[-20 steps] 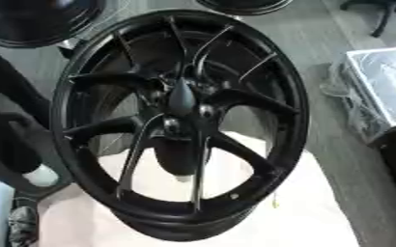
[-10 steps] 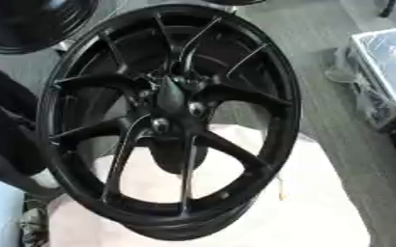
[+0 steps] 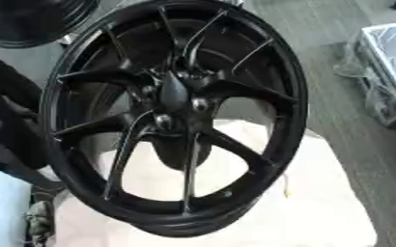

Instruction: Pull the pin out of the wheel hub.

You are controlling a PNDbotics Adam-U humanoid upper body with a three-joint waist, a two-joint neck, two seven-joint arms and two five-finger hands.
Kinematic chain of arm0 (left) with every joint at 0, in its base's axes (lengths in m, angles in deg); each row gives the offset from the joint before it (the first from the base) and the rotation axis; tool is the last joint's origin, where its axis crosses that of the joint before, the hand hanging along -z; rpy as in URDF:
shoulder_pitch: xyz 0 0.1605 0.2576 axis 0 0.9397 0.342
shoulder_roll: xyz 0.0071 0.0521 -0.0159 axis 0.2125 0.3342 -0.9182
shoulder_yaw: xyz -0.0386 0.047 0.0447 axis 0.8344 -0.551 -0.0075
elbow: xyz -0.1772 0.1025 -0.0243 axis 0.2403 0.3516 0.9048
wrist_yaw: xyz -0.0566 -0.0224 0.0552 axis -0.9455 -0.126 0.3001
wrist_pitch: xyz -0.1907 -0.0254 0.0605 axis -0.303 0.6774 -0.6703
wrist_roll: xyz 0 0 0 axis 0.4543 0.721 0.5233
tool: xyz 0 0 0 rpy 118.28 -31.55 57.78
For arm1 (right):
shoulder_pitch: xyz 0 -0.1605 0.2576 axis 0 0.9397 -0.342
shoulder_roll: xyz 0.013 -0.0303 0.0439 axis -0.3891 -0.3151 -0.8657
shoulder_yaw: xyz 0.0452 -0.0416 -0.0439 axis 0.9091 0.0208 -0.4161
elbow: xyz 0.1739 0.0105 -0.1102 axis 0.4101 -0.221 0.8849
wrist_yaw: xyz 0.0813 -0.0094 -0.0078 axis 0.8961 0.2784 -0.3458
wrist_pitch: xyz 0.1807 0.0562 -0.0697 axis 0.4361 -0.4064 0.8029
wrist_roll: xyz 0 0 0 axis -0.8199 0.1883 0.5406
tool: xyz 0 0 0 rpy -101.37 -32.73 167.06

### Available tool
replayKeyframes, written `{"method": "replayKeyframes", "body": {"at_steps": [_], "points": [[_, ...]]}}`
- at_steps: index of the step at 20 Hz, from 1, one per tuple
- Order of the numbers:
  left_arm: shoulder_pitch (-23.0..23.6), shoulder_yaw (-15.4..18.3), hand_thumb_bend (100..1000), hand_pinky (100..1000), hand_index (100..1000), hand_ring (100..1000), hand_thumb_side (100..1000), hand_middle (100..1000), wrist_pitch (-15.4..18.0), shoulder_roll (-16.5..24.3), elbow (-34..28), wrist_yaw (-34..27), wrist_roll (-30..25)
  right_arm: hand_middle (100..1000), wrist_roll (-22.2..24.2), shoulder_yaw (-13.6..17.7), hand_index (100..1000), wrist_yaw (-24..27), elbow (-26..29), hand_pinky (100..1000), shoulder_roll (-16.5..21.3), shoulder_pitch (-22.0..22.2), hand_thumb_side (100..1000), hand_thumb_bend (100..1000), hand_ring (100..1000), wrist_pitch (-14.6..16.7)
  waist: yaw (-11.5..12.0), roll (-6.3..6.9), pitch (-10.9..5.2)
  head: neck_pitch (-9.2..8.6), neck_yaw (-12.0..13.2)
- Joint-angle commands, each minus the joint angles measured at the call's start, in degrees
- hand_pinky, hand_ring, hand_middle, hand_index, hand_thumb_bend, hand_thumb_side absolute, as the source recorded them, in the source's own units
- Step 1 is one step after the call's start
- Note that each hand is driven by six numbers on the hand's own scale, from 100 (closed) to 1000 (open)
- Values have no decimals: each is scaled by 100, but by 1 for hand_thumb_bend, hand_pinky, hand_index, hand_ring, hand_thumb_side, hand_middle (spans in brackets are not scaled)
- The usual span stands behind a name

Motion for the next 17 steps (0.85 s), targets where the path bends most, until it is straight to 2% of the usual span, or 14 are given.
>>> {"method": "replayKeyframes", "body": {"at_steps": [1, 3, 5, 6, 7, 8, 9, 10, 12, 15, 17], "points": [[-68, -8, 375, 689, 788, 708, 1000, 637, -8, 171, -139, 22, -50, 1000, 710, -36, 1000, -273, 44, 1000, -346, 7, 179, 396, 967, 685, 40, -64, -39, 7, -101], [-82, -21, 377, 689, 787, 708, 1000, 637, -19, 184, -143, 20, -62, 1000, 889, -87, 1000, -452, 44, 1000, -636, -7, 181, 372, 959, 864, 80, -91, -21, 7, -147], [-94, -35, 379, 689, 787, 708, 1000, 637, -32, 187, -144, 15, -72, 1000, 1063, -142, 1000, -625, 44, 1000, -912, -31, 135, 301, 950, 1014, 106, -110, 0, 7, -198], [-97, -39, 379, 688, 787, 708, 1000, 637, -37, 187, -145, 13, -74, 967, 1146, -202, 1000, -714, 44, 1000, -1041, -65, 100, 100, 904, 1026, 105, -112, 11, 7, -217], [-101, -42, 379, 688, 787, 708, 1000, 637, -40, 189, -146, 12, -75, 957, 1176, -290, 1000, -801, 44, 1000, -1163, -103, 100, 100, 894, 989, 105, -115, 20, 7, -232], [-110, -44, 374, 685, 787, 701, 1000, 636, -42, 199, -151, 13, -77, 828, 1153, -396, 978, -889, 44, 1000, -1284, -141, 148, 100, 778, 925, 99, -118, 24, 5, -259], [-125, -43, 371, 684, 786, 698, 1000, 635, -40, 216, -163, 19, -81, 790, 1101, -505, 957, -973, 44, 1000, -1410, -191, 197, 100, 748, 853, 95, -123, 24, -9, -291], [-146, -34, 355, 683, 786, 696, 1000, 638, -26, 245, -187, 36, -85, 759, 1033, -605, 948, -1056, 44, 1000, -1541, -272, 380, 100, 704, 775, 90, -132, 13, -42, -350], [-174, 2, 317, 681, 788, 700, 954, 675, 13, 339, -245, 97, -86, 763, 887, -732, 970, -1214, 44, 1000, -1794, -438, 458, 100, 700, 621, 75, -163, -15, -102, -459], [-164, 117, 273, 679, 798, 704, 893, 722, 96, 546, -289, 217, -32, 787, 630, -680, 994, -1474, 44, 1000, -2165, -491, 483, 100, 681, 362, 86, -237, -73, -201, -645], [-105, 214, 246, 678, 809, 711, 865, 737, 166, 670, -278, 309, 37, 789, 444, -594, 995, -1661, 44, 1000, -2324, -452, 461, 100, 646, 176, 75, -277, -128, -285, -787]]}}
